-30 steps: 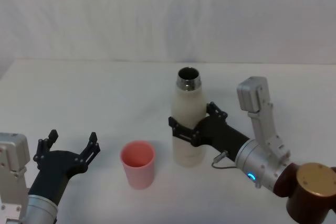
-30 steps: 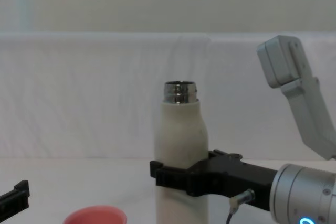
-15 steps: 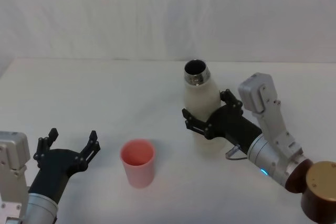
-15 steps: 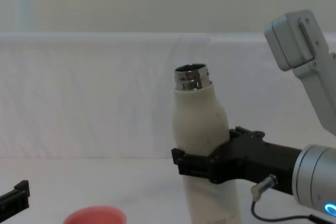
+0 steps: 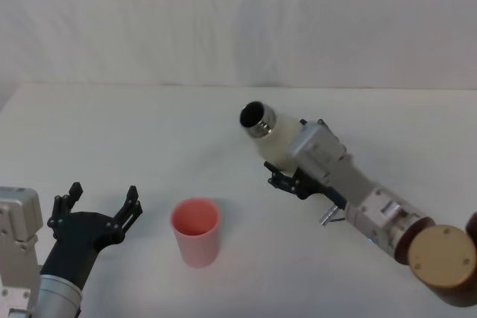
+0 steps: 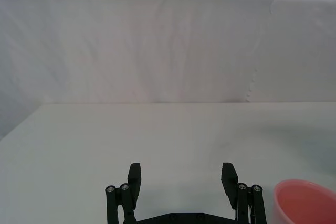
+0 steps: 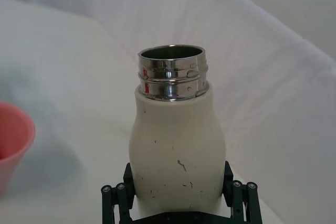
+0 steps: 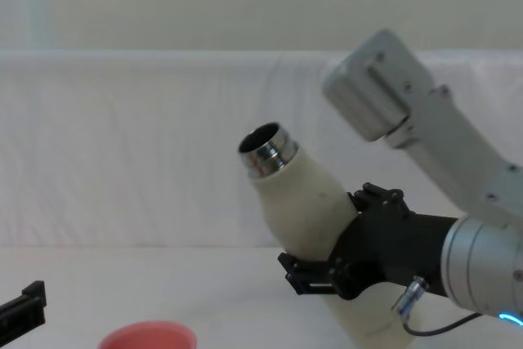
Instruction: Grasp the thermos with one hand and pour water into the cup lid.
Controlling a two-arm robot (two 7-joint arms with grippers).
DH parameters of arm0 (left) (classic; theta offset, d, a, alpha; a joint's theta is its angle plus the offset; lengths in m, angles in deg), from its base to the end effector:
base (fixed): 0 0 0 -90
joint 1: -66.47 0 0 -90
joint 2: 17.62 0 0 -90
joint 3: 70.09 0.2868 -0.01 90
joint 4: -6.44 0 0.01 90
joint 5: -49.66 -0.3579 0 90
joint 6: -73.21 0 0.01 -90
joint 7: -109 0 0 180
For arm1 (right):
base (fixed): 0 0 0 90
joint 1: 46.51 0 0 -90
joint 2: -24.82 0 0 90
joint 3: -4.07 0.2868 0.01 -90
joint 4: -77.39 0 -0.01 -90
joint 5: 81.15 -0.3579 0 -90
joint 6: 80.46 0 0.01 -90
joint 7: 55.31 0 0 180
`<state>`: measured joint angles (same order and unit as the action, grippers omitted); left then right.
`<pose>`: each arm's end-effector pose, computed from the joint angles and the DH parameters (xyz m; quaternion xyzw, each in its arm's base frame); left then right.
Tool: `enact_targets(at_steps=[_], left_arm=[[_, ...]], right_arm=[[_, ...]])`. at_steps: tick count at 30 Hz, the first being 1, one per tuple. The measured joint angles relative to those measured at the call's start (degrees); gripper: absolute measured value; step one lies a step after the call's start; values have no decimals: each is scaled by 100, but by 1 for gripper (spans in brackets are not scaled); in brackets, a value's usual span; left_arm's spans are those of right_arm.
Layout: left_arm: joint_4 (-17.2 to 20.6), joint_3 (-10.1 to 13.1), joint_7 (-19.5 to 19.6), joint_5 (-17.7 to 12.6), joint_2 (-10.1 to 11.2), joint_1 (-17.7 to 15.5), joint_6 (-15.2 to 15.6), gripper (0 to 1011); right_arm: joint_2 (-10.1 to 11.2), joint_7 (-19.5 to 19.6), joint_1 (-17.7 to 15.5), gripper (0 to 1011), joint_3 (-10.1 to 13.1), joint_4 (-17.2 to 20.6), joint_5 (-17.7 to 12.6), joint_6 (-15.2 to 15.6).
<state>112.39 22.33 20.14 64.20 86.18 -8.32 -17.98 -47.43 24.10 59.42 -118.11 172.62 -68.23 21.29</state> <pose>0.3026 0.0316 -0.2825 -0.0174 0.0065 0.6616 0.7496 0.3934 0.1101 -0.2140 -0.1896 -0.2432 -0.4288 0.8491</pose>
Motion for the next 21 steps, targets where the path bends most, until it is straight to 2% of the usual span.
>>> enact_targets(at_steps=[1,4,5,9,10,17,21], left_arm=[[0,0,0,0,0,0,0,1001],[0,0,0,0,0,0,0,1001],[0,0,0,0,0,0,0,1001],[0,0,0,0,-1,0,0,1001],[0,0,0,0,0,0,0,1001],[0,0,0,0,0,0,0,1001],[0,0,0,0,0,0,0,1001]], right_arm=[[0,0,0,961,0,0,0,0],[9,20,146,961,-207,-36,464,167],[9,20,146,961,-207,-36,464,167],[-32,18,304,961,-414,-147,915,303],[-32,18,304,961,-414,-147,915,303],[-122,-23,488,961,-680,-320,1494,437],[-160,-46,555,961,-764,-377,1699,493]])
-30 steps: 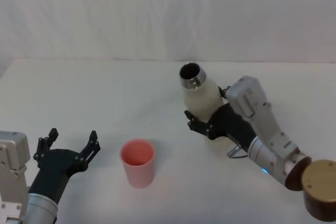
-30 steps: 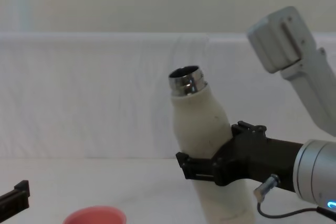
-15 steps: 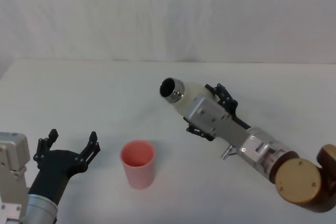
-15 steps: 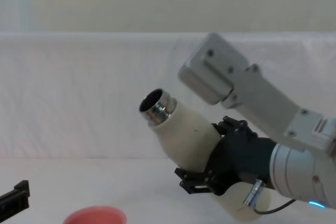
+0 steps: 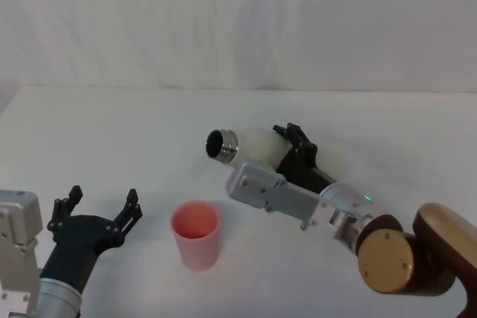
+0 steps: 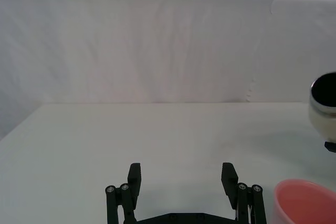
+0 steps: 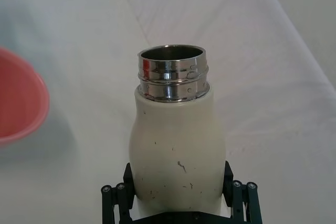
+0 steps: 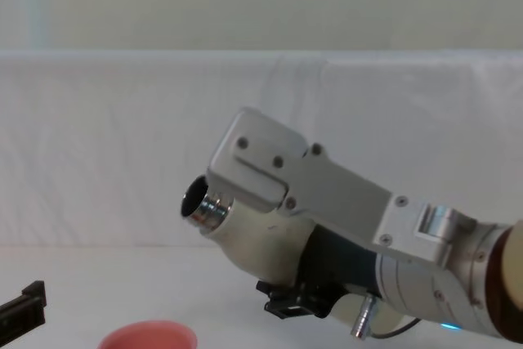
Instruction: Grasp the thermos with one hand and pour water into the cup lid.
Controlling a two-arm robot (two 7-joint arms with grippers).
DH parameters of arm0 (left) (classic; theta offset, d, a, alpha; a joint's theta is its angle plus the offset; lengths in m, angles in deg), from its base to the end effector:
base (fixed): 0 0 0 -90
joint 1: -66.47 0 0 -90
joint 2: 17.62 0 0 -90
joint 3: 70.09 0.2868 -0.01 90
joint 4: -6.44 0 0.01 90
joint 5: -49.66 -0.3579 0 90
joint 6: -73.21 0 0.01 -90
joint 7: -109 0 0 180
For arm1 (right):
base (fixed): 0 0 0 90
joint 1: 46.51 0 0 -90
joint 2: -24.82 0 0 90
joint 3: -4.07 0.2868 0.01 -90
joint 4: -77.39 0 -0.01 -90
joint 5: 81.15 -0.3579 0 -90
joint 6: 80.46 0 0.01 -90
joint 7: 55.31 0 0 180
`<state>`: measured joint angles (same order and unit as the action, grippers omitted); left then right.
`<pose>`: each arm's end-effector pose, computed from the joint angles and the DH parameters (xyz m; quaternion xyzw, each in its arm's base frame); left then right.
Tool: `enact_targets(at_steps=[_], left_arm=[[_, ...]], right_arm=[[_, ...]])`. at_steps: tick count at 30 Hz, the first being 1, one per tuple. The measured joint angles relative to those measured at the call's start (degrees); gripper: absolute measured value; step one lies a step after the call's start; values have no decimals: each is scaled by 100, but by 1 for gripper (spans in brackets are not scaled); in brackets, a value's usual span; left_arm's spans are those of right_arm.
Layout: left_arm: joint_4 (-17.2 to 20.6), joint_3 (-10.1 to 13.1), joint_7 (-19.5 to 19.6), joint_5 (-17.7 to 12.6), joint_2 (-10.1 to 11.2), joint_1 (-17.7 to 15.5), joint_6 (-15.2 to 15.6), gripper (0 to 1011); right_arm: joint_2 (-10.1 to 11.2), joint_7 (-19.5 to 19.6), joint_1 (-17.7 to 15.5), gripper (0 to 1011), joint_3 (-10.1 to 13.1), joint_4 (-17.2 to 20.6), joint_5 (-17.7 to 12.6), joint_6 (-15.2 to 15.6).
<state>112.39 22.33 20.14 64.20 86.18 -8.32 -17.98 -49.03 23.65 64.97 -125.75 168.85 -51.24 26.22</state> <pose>0.3026 0.0316 -0.2825 -0.0174 0.0065 0.6616 0.7496 0.3973 0.1506 -0.2149 -0.2938 -0.3572 -0.3955 0.7935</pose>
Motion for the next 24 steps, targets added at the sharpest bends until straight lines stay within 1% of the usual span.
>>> enact_targets(at_steps=[4,9,11,12,13,19,24], left_arm=[[0,0,0,0,0,0,0,1001],[0,0,0,0,0,0,0,1001],[0,0,0,0,0,0,0,1001],[0,0,0,0,0,0,0,1001],[0,0,0,0,0,0,0,1001],[0,0,0,0,0,0,0,1001],[0,0,0,0,0,0,0,1001]], right_arm=[[-43,-30,63,961,-90,-68,251,49],[-89,-48,92,961,-149,-144,483,66],[-94,-49,92,961,-153,-153,504,66],[-109,-52,92,961,-175,-177,593,66],[-109,-52,92,961,-175,-177,593,66],[-114,-93,108,961,-265,-203,923,77],[-112,-130,115,961,-306,-202,1114,90]])
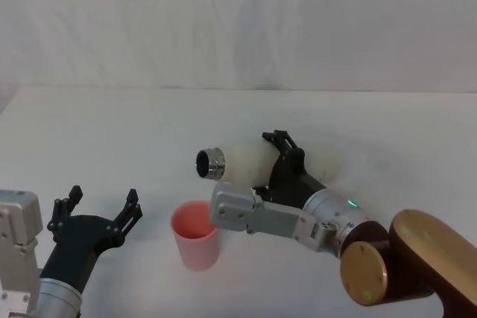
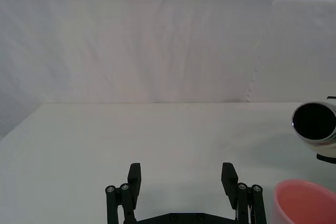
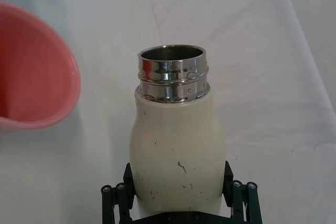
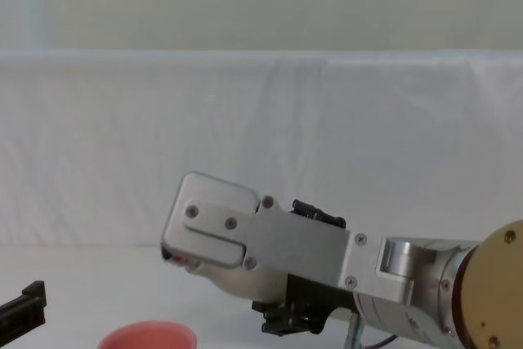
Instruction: Grasp the thermos with one hand and pour water into the cup lid.
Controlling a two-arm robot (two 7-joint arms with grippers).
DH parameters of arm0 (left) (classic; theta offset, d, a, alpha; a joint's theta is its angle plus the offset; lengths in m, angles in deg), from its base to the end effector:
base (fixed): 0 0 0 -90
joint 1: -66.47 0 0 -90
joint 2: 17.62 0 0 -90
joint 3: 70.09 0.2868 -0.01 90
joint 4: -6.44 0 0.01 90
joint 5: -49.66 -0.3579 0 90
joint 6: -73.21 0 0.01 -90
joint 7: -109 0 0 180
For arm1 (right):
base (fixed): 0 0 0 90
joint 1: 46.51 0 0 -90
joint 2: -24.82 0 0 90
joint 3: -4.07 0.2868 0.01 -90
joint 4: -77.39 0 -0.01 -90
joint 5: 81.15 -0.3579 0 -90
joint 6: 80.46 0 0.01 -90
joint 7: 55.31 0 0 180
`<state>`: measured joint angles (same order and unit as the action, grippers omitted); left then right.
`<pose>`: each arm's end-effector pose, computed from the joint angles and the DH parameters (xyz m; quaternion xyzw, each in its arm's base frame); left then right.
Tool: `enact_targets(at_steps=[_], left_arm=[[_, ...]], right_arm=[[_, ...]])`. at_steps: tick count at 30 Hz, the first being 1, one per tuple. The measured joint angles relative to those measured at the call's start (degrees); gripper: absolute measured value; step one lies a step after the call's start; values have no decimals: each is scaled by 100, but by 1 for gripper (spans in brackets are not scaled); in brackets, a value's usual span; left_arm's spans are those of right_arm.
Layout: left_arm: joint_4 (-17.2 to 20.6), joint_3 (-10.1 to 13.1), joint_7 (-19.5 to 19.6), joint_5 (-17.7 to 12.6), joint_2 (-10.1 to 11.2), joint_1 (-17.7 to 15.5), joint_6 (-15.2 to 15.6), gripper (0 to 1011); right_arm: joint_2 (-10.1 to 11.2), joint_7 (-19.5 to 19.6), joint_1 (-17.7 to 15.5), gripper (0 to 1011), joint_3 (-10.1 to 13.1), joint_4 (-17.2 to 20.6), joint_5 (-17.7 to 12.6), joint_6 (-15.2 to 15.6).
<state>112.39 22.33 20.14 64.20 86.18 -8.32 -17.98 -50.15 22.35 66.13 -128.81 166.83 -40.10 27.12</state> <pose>0.3026 0.0316 -0.2825 -0.0174 0.0065 0.6616 0.7496 0.3944 0.1681 -0.2239 -0.3454 -0.4244 -0.3683 0.7517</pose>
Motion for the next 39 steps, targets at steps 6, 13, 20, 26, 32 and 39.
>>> enact_targets(at_steps=[6,13,20,26,32,39], left_arm=[[0,0,0,0,0,0,0,1001],[0,0,0,0,0,0,0,1001],[0,0,0,0,0,0,0,1001],[0,0,0,0,0,0,0,1001],[0,0,0,0,0,0,0,1001],[0,0,0,0,0,0,0,1001]], right_arm=[[-3,-67,0,961,-49,25,256,15],[-19,-138,-29,961,-63,66,466,7],[-52,-192,-74,961,-31,66,619,-40],[-63,-256,-107,961,-14,91,809,-56],[-63,-320,-130,961,-20,139,1045,-47],[-69,-393,-149,961,-33,174,1295,-43]])
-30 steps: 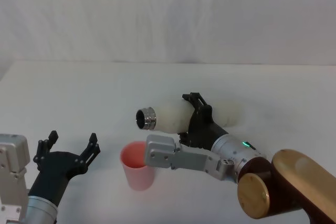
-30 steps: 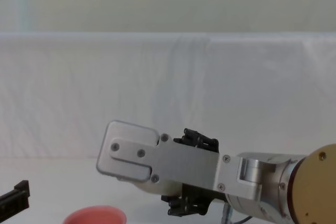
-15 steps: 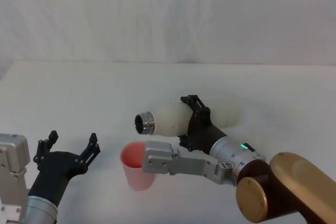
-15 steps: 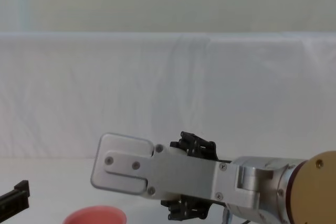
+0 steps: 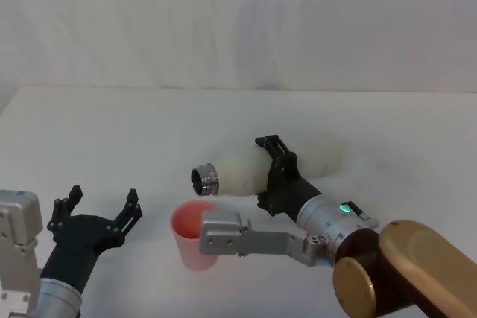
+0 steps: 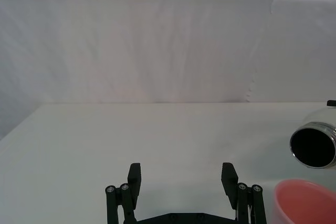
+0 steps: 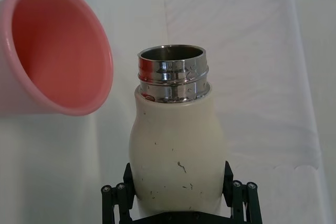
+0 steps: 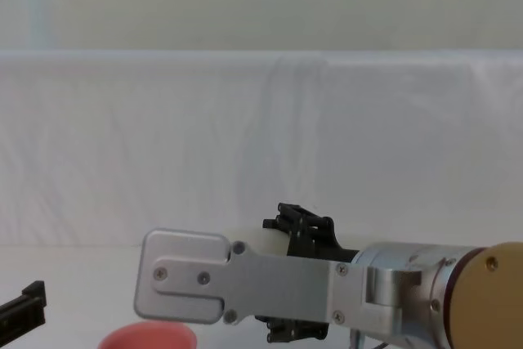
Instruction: Grasp the thermos with one hand and pour water into the cup lid.
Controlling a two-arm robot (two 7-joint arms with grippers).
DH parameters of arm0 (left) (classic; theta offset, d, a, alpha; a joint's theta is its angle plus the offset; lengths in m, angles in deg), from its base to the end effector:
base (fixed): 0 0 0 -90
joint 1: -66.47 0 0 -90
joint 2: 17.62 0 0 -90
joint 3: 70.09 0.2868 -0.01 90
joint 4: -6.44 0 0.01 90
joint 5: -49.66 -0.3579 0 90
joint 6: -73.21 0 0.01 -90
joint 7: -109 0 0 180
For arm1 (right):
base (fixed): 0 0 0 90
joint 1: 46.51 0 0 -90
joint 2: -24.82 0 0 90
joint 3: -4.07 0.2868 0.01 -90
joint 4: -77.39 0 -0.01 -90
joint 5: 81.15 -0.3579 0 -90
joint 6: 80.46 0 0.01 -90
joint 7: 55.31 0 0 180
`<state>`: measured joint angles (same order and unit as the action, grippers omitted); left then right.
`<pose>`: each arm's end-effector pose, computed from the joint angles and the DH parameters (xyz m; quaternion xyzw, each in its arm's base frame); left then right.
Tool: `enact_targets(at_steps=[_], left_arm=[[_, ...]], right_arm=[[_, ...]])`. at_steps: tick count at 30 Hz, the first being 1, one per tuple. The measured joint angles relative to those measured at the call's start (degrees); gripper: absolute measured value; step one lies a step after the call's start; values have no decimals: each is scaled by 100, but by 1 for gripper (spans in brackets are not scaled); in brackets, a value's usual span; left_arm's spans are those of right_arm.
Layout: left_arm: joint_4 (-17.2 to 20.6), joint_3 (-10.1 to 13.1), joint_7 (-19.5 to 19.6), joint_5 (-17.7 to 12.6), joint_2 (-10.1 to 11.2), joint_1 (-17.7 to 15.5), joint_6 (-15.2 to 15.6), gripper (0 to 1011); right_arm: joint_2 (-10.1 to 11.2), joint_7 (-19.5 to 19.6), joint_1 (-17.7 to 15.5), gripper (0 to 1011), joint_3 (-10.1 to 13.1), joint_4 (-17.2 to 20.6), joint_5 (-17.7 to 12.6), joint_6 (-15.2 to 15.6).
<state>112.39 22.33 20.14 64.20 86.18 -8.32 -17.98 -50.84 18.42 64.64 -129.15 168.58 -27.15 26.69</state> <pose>0.3026 0.0316 -0.2825 -0.0174 0.0065 0.6616 0.7496 0.3828 0.1768 -0.2223 -0.3858 -0.4903 -0.3365 0.7053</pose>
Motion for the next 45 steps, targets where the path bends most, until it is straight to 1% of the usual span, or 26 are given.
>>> enact_targets(at_steps=[5,22,45], left_arm=[[0,0,0,0,0,0,0,1001],[0,0,0,0,0,0,0,1001],[0,0,0,0,0,0,0,1001]], right_arm=[[-18,-52,-32,961,13,21,147,-3],[-65,-197,-151,961,120,106,513,-87],[-64,-257,-197,961,129,177,806,-141]])
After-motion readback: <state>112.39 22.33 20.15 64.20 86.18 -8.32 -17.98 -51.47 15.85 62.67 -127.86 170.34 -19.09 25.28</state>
